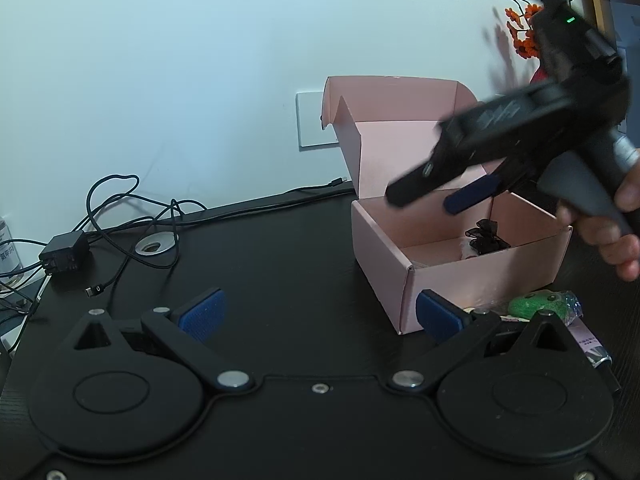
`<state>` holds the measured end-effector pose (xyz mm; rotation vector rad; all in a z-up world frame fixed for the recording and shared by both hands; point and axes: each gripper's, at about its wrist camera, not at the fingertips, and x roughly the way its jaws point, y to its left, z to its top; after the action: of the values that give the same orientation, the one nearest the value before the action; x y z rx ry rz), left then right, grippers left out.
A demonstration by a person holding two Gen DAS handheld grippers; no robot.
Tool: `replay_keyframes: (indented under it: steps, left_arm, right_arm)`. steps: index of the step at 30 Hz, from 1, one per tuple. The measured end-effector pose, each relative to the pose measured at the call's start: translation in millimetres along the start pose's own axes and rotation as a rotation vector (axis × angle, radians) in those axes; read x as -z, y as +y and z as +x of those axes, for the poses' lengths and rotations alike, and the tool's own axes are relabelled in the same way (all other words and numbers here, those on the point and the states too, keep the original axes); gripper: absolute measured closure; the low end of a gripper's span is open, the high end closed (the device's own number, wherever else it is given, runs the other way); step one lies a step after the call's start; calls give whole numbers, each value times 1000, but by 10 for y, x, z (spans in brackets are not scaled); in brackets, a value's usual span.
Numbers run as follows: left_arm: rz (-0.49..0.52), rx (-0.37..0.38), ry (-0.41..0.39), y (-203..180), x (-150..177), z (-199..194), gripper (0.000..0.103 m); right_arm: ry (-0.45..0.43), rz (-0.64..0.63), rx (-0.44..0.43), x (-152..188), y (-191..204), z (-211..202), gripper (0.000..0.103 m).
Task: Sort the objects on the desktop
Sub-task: 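Open the right gripper to release the card and withdraw, then move the left gripper to the brown comb and close on it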
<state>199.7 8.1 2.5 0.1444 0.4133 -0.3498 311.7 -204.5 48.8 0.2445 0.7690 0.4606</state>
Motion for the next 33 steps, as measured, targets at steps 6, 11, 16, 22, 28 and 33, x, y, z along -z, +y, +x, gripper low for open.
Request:
replay_keyframes:
  steps: [6,11,16,22,28,33]
  left_arm:
    - [-13,0,1,19,1,4,0]
    - [-14,0,0,18,0,4,0]
    - [-7,-1,-5,10,4,-4,0]
    - [6,-6,-11,-15,9,-20,0]
    - [5,-10,-16,-15,12,-29,0]
    - [-10,-7,-20,6,13,-37,0]
  right_arm:
    - [-38,5,0,64,84,-361,1]
    - [-156,-39,45,278,109,-781,1]
    - [-254,-179,182,630,66,-1112,1]
    - [-258,-209,279,994,-184,-1230,1]
    - [-248,-164,273,1196,-411,-1235,1]
    - [-268,-160,256,1289,-510,-1255,1]
